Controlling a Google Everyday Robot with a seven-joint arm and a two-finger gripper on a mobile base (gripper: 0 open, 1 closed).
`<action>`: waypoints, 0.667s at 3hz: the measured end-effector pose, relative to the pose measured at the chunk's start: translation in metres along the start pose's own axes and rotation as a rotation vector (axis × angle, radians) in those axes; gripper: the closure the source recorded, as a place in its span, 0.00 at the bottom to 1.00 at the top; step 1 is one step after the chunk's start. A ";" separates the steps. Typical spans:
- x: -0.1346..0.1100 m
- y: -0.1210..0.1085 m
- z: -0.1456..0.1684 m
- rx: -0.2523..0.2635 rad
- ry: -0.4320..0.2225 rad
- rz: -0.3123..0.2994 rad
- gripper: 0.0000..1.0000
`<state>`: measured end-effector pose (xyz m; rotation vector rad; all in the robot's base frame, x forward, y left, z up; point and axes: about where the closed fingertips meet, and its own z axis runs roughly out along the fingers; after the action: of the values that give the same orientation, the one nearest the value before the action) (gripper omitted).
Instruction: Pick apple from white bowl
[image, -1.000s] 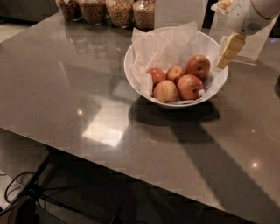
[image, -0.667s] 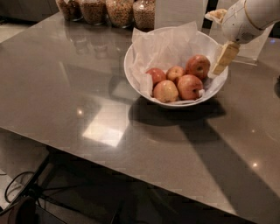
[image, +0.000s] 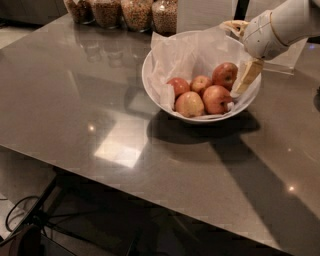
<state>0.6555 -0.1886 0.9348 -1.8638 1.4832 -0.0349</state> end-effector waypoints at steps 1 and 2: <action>0.000 0.000 0.000 0.000 0.000 0.000 0.00; 0.013 0.004 -0.009 -0.008 -0.037 -0.010 0.00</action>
Offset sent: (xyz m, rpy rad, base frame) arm -0.0086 -0.0481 0.0038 0.0572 0.0007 0.0700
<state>0.6525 -0.2047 0.9338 -1.8686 1.4509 0.0002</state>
